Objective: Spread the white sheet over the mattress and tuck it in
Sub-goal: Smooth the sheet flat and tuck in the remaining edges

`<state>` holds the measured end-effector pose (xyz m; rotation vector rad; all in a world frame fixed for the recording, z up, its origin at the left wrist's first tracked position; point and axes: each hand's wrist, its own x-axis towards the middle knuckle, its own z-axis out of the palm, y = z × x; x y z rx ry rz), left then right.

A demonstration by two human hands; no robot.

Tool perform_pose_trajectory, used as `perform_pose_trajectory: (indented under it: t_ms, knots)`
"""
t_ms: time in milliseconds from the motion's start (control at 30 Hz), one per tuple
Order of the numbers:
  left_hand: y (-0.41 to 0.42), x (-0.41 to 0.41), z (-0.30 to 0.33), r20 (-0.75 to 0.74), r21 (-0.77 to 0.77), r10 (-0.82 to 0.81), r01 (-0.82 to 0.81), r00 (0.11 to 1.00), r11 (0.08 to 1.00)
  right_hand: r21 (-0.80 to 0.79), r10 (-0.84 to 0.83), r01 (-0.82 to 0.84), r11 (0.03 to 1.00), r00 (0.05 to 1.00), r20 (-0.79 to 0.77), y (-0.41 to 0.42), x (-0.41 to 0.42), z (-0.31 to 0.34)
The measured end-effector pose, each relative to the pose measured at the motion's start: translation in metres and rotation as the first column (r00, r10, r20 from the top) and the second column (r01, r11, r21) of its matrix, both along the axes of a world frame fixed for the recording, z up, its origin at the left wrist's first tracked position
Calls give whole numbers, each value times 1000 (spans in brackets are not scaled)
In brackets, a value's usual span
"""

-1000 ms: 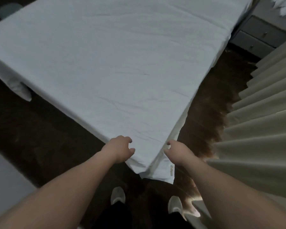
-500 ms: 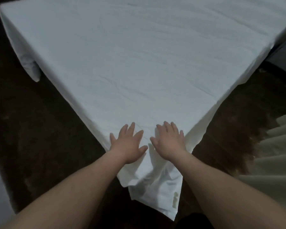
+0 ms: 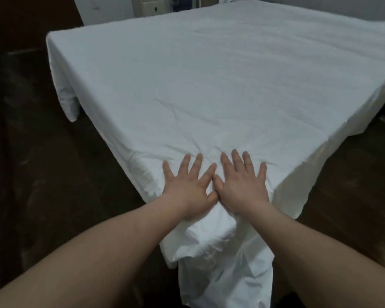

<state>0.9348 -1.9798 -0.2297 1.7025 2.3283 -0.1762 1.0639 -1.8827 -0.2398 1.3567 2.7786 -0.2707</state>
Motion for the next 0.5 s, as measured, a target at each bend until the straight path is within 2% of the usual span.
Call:
perform_pose_trajectory:
  t_ms: [267,500]
  knots:
    - [1,-3,-15,-40,126,8,-3,999,992,62,1,1,998,999,-40,6,-1,-15]
    - [-15,6,-4,-43,62,29,-26,999,998,-18,23,-22,1000,999,38,-10,3,-2]
